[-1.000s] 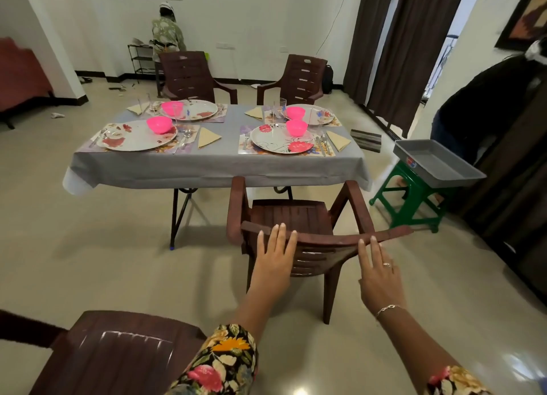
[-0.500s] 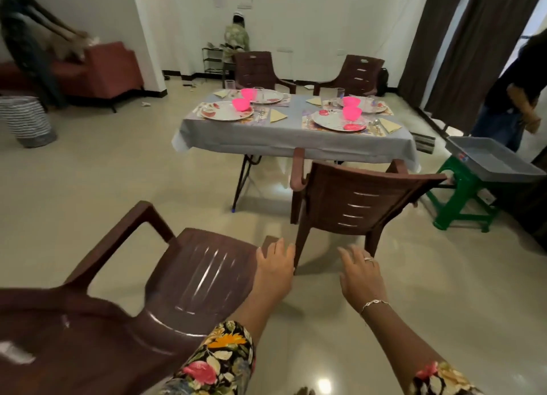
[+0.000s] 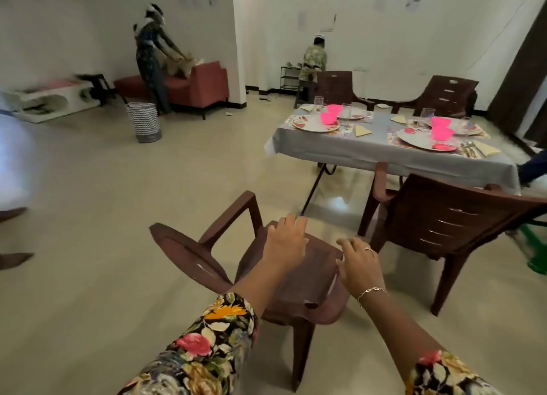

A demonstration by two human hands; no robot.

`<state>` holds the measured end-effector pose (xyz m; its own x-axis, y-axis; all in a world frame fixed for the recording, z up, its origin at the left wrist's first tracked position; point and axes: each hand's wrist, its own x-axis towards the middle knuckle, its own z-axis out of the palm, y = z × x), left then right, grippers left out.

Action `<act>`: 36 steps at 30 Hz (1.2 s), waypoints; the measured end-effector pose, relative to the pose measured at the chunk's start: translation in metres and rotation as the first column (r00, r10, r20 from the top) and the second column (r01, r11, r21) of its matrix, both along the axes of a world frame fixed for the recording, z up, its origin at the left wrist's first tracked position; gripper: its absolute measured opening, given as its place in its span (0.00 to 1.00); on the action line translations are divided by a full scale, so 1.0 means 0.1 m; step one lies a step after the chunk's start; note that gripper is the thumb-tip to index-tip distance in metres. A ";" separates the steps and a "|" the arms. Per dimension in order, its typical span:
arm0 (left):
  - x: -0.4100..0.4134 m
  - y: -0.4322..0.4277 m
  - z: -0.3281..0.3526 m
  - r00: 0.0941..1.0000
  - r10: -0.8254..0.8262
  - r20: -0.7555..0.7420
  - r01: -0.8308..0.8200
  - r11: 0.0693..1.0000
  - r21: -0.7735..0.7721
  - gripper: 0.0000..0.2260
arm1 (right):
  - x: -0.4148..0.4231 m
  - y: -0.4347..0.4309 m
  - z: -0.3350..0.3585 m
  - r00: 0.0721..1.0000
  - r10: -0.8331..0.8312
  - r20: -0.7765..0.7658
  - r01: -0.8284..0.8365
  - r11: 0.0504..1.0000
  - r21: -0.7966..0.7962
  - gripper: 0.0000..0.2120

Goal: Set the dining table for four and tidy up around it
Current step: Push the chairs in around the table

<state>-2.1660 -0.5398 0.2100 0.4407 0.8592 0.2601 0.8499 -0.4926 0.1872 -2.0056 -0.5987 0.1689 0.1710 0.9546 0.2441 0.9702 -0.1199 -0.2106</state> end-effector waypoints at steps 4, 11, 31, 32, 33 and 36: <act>-0.58 0.28 0.06 0.997 -0.050 -0.053 0.049 0.999 -0.017 0.20 | -0.54 0.18 0.08 0.997 -0.025 -0.080 0.026 1.000 0.005 0.18; -1.68 0.73 -0.04 0.981 -0.182 -0.064 0.175 0.980 -0.099 0.20 | -1.64 0.39 0.15 0.982 -0.132 -0.137 0.125 0.991 -0.056 0.19; -2.65 0.90 -0.44 0.795 -0.483 -0.366 0.456 0.875 -0.166 0.13 | -2.31 0.07 0.02 0.961 0.181 0.209 -0.064 0.880 -0.471 0.24; -2.63 0.89 -0.43 0.804 -0.459 -0.377 0.434 0.887 -0.155 0.10 | -2.32 0.08 0.01 0.955 0.183 0.232 -0.062 0.892 -0.448 0.18; -2.61 0.88 -0.44 0.811 -0.437 -0.389 0.414 0.899 -0.146 0.08 | -2.33 0.09 0.00 0.955 0.176 0.237 -0.062 0.904 -0.424 0.14; -2.59 0.87 -0.48 0.810 -0.409 -0.421 0.398 0.910 -0.119 0.08 | -2.32 0.12 -0.02 0.947 0.173 0.271 -0.052 0.914 -0.402 0.12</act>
